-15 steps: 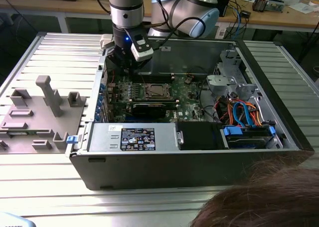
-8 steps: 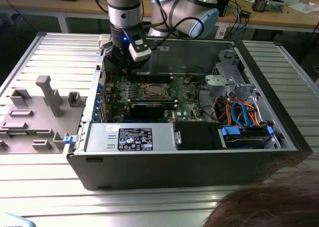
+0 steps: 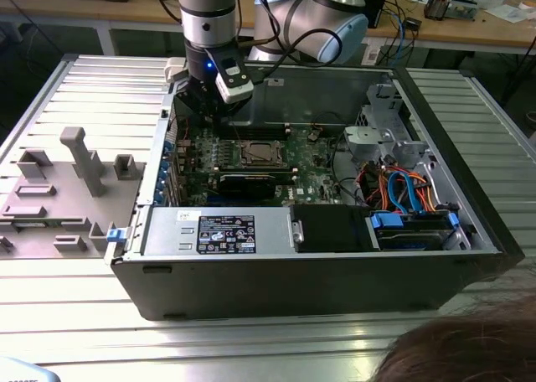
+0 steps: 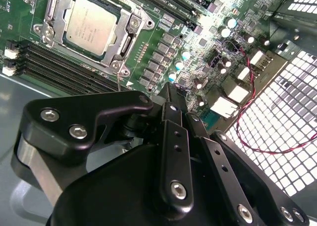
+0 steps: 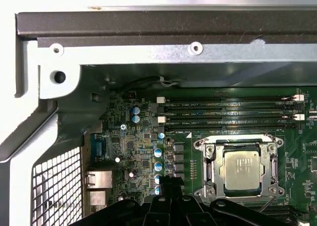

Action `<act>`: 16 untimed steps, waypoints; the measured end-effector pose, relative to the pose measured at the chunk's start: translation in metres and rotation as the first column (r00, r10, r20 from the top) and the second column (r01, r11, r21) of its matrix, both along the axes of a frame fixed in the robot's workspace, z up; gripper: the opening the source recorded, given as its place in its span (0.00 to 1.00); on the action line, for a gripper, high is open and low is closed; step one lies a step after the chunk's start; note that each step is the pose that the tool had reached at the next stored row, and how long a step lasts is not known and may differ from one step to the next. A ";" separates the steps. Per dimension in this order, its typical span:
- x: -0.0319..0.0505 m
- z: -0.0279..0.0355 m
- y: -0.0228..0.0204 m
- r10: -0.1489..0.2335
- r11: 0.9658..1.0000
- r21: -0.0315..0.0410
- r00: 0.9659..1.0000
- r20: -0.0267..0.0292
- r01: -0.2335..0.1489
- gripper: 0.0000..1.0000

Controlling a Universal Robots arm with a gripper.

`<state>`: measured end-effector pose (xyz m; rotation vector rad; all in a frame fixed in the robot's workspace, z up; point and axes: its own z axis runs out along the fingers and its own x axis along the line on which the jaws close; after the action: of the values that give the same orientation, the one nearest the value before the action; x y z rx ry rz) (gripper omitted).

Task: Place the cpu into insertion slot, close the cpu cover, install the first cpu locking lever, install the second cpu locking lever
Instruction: 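Install the first cpu locking lever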

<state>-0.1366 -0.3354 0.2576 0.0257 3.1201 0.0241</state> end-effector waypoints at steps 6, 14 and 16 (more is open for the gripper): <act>-0.0001 0.0000 0.0000 0.000 1.000 0.000 1.000 0.000 0.000 0.11; -0.0003 0.0000 0.0000 0.000 1.000 0.000 1.000 0.000 0.000 0.11; -0.0003 0.0000 0.0000 0.000 1.000 0.000 1.000 0.000 0.000 0.11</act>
<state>-0.1369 -0.3354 0.2576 0.0258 3.1201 0.0241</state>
